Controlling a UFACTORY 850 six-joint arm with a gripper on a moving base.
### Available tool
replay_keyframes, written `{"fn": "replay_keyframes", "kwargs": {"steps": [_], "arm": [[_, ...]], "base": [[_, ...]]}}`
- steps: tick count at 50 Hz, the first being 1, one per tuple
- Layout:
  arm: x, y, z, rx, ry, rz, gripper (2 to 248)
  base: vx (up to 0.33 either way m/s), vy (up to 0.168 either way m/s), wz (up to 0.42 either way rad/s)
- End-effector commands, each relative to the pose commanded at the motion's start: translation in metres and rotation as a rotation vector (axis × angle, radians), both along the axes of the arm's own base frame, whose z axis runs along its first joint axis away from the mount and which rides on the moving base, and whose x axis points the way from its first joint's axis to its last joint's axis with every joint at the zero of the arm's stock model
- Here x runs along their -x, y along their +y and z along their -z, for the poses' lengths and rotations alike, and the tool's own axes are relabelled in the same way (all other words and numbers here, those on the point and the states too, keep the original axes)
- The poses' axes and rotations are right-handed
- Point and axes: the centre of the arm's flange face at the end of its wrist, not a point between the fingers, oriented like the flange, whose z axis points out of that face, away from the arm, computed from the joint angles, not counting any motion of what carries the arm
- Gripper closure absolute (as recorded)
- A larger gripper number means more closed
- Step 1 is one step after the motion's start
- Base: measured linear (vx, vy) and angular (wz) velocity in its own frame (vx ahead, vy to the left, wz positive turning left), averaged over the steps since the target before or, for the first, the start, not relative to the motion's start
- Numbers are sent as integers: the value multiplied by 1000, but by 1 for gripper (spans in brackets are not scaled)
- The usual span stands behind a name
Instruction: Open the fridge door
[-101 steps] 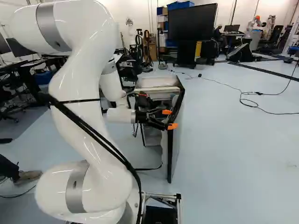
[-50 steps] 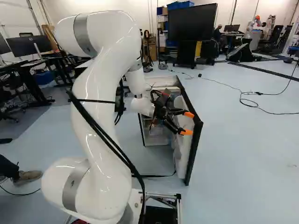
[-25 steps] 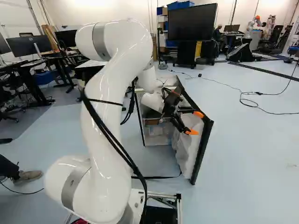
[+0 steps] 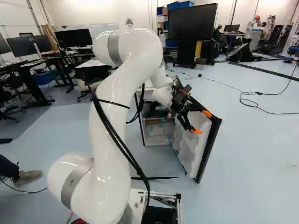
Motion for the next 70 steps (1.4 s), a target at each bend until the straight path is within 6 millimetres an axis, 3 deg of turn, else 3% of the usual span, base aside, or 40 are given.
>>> {"fn": "replay_keyframes", "kwargs": {"steps": [13,22,38,70], "arm": [[-19,-26,-3,9,-53,49,3],[-23,-30,-4,12,-61,53,3],[-10,0,-1,9,-11,-24,3],[14,66,-3,47,104,-407,3]], "base": [[0,0,0],[0,0,0],[0,0,0],[0,0,0]]}}
